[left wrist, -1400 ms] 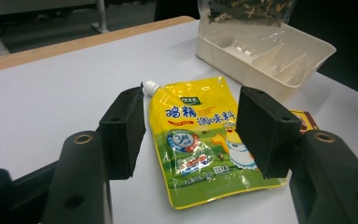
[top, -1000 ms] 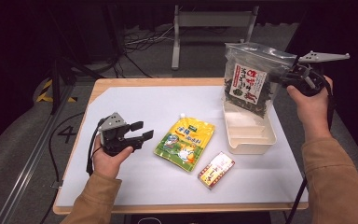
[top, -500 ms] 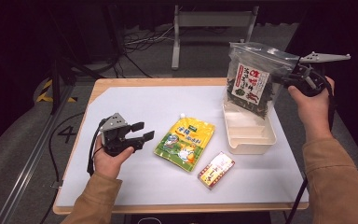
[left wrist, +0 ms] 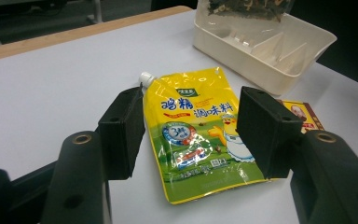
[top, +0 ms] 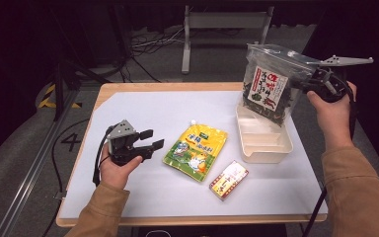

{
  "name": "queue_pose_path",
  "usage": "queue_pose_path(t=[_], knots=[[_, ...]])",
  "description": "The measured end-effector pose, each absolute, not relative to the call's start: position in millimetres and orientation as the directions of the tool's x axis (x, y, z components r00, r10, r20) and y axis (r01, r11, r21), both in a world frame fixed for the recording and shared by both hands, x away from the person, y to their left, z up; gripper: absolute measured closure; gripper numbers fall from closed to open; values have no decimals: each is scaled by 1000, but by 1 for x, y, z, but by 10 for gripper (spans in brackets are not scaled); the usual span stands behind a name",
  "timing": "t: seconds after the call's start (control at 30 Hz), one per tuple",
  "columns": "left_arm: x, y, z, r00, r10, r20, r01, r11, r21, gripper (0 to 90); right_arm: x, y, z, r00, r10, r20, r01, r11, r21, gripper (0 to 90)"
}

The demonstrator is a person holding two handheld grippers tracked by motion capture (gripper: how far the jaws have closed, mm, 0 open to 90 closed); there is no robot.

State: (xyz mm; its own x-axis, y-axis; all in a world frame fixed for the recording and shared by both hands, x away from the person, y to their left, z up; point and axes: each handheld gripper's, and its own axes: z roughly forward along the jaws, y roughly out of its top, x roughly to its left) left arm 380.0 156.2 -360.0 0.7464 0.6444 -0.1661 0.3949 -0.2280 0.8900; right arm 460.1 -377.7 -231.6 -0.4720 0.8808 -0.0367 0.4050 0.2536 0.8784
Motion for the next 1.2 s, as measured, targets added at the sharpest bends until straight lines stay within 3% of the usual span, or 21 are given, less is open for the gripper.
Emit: queue_pose_path(t=[0.27, 0.87, 1.2], knots=[[380, 155, -360, 746, 644, -167, 400, -233, 887, 418, 464, -371, -240, -480, 875, -65, 424, 296, 856, 824], [383, 152, -364, 747, 654, -122, 388, -280, 878, 394, 472, -381, -261, -441, 897, -9, 504, 256, 825, 758], [386, 148, -368, 757, 645, -108, 380, -300, 875, 406, 466, -395, -266, -419, 907, 37, 485, 190, 853, 492]])
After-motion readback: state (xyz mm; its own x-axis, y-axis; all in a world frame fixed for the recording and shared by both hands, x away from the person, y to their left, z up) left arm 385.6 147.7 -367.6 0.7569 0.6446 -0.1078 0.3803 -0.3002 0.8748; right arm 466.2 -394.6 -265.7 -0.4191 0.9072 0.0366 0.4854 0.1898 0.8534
